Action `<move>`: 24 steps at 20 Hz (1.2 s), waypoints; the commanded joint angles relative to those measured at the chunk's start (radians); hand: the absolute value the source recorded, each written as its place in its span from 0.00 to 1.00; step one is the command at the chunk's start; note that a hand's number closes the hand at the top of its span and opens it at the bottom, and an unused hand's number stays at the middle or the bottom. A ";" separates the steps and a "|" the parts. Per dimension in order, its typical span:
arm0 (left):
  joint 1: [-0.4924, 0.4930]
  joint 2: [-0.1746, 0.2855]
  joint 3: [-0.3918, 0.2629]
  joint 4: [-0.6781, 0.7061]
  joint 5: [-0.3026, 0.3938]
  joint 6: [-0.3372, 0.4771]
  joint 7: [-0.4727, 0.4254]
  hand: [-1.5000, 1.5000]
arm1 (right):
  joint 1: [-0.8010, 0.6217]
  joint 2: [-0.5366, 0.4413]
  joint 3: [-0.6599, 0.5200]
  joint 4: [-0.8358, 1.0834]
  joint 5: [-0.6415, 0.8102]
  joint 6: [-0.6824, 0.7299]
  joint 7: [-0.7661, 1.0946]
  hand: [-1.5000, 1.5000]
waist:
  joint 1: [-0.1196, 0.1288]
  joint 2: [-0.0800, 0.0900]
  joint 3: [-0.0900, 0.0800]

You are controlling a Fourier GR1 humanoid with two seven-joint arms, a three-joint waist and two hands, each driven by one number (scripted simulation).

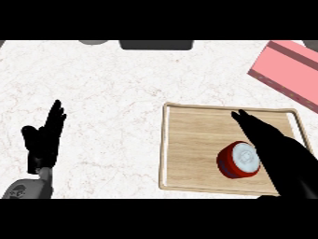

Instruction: Pick the can from the tray and place it in the cardboard box

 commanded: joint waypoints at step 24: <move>0.018 -0.016 0.034 -0.035 -0.025 -0.038 0.025 0.50 | 0.045 0.149 -0.002 0.198 0.203 0.138 0.029 0.00 | -0.002 0.000 0.001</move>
